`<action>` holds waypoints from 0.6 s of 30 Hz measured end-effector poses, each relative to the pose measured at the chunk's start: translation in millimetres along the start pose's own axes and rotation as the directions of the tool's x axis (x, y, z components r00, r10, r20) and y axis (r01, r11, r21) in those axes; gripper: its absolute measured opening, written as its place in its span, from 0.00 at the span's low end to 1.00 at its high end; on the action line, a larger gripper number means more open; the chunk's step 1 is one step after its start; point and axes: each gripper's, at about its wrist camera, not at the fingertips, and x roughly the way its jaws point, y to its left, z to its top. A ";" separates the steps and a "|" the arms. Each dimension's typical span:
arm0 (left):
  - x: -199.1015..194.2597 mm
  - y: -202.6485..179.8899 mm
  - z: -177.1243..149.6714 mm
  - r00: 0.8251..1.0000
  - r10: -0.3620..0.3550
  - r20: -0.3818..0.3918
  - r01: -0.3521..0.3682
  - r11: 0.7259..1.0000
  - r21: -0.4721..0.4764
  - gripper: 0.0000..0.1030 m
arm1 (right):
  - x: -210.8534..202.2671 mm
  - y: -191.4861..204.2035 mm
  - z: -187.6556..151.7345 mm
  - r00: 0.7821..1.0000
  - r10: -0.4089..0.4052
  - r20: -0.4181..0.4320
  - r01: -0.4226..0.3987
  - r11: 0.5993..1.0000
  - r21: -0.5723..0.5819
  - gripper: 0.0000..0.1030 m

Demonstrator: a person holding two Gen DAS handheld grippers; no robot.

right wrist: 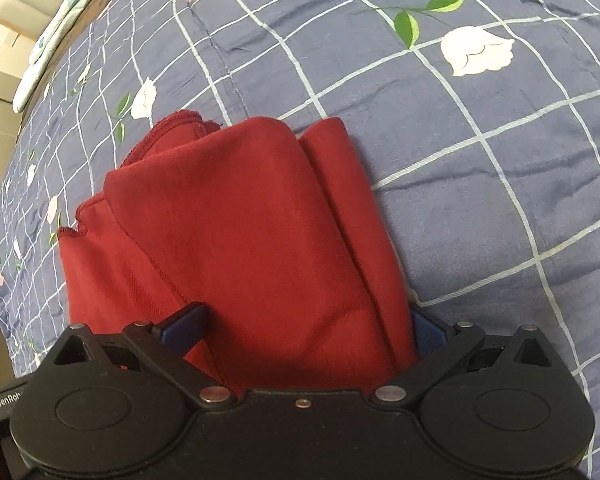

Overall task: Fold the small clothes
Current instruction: 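Move both tools down to the end edge of the folded red sweater, then close the left tool on the sweater edge while the right tool closes beside it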

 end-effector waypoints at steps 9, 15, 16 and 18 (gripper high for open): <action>-7.8 -20.2 -2.8 0.999 -0.022 -0.033 0.022 1.000 0.019 0.86 | -3.0 2.7 4.1 0.999 -0.019 -0.037 0.021 0.999 0.034 0.99; -16.5 -28.2 -2.6 0.999 0.032 -0.017 -0.032 0.999 0.022 0.67 | -10.3 17.0 -1.0 0.999 -0.051 -0.018 0.050 0.998 -0.049 0.93; -18.2 -28.8 -2.2 0.999 0.036 -0.015 -0.036 0.999 0.021 0.64 | -11.2 18.5 -1.8 0.998 -0.053 -0.015 0.052 0.997 -0.059 0.91; -21.9 -31.3 -2.5 0.999 0.039 -0.009 -0.038 0.999 0.019 0.59 | -12.6 20.5 -2.1 0.999 -0.049 -0.012 0.048 0.996 -0.071 0.86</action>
